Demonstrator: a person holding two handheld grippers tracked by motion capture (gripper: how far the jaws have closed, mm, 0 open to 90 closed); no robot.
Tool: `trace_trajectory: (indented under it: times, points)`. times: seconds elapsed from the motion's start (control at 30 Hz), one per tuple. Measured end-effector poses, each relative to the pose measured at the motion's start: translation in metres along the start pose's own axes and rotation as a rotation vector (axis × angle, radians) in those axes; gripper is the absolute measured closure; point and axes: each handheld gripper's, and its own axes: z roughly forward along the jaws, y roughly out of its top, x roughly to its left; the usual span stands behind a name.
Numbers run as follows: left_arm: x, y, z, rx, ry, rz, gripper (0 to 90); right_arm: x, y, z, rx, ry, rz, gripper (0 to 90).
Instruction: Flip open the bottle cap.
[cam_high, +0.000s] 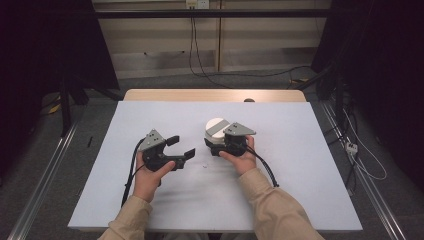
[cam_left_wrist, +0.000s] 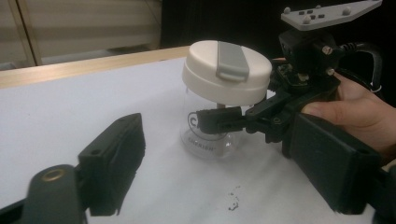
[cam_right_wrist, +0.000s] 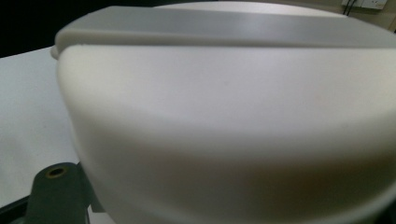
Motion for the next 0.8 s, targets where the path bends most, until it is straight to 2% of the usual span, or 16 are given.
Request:
trace_trajectory:
  times: [0.13,0.2,0.23,0.37,0.6,0.7,0.8]
  points:
    - [0.000,0.002,0.004,0.010,0.003,0.003,23.6,0.000,0.000,0.000,0.000,-0.001,-0.001,18.1]
    - [-0.001,0.004,0.006,0.021,0.003,0.004,33.0,0.000,0.000,0.000,0.000,-0.001,-0.001,18.1]
    - [-0.001,0.004,0.007,0.023,0.000,0.002,33.0,0.000,0.000,0.000,0.000,-0.001,-0.001,18.1]
    - [-0.002,0.007,0.014,0.042,-0.019,-0.002,46.3,0.000,0.000,0.000,0.001,0.000,-0.001,18.1]
    - [-0.003,0.011,0.023,0.063,-0.031,0.006,55.6,0.000,0.000,0.000,0.002,0.001,-0.002,18.1]
    - [-0.002,0.012,0.025,0.056,-0.039,-0.005,60.8,0.000,0.000,0.000,0.002,0.001,-0.004,18.1]
    - [-0.001,0.012,0.027,0.062,-0.046,0.001,65.6,0.000,0.000,0.000,0.001,0.000,-0.004,18.1]
